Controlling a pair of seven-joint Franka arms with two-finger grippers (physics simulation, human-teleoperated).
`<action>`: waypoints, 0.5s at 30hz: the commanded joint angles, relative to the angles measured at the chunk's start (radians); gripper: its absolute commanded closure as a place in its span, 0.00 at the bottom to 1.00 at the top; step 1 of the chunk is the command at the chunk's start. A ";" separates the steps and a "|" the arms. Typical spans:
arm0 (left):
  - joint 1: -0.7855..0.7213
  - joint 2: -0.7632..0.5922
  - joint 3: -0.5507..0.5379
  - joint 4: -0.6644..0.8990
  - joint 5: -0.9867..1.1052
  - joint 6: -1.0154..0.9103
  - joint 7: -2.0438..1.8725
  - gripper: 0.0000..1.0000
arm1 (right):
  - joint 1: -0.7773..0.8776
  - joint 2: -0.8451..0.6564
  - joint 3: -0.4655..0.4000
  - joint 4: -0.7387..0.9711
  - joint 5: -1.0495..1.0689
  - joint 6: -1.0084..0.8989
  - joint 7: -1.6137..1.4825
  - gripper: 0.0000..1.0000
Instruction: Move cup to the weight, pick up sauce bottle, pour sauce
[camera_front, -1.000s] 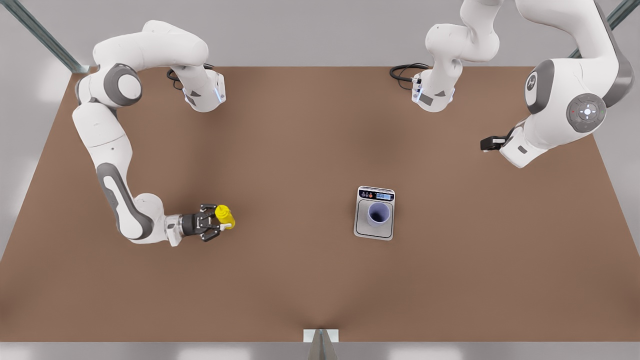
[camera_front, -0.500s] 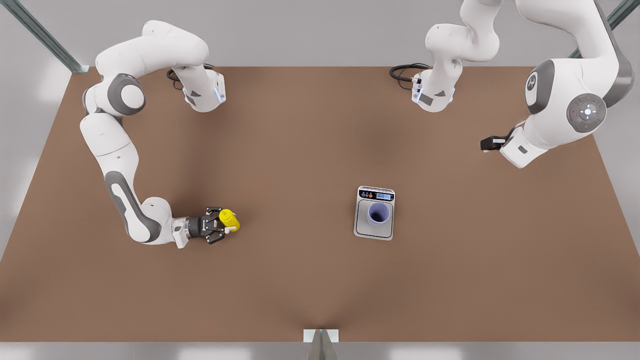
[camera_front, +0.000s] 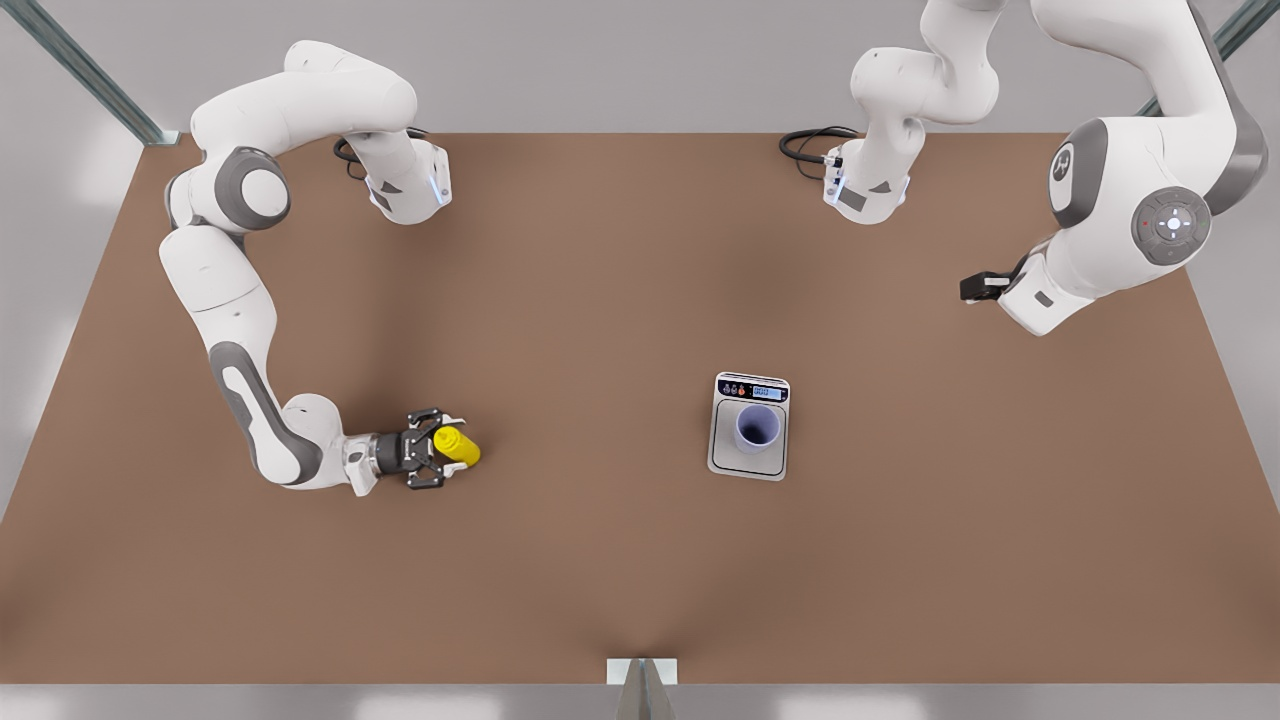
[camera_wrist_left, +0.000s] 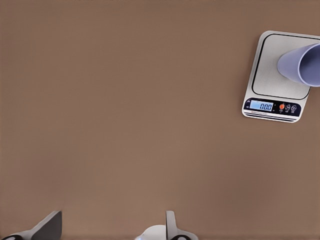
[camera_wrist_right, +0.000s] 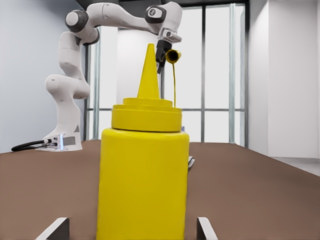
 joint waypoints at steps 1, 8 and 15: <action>-0.001 0.000 0.000 0.000 0.000 0.000 0.000 0.00 | 0.000 0.000 0.000 0.000 0.000 0.000 0.000 0.00; -0.001 0.000 0.000 0.000 0.000 0.000 0.000 0.00 | -0.002 -0.002 -0.002 -0.005 -0.002 0.009 0.000 0.00; -0.002 0.000 0.000 0.000 0.000 -0.003 0.000 0.00 | -0.093 -0.054 -0.008 -0.074 -0.067 0.009 0.014 0.00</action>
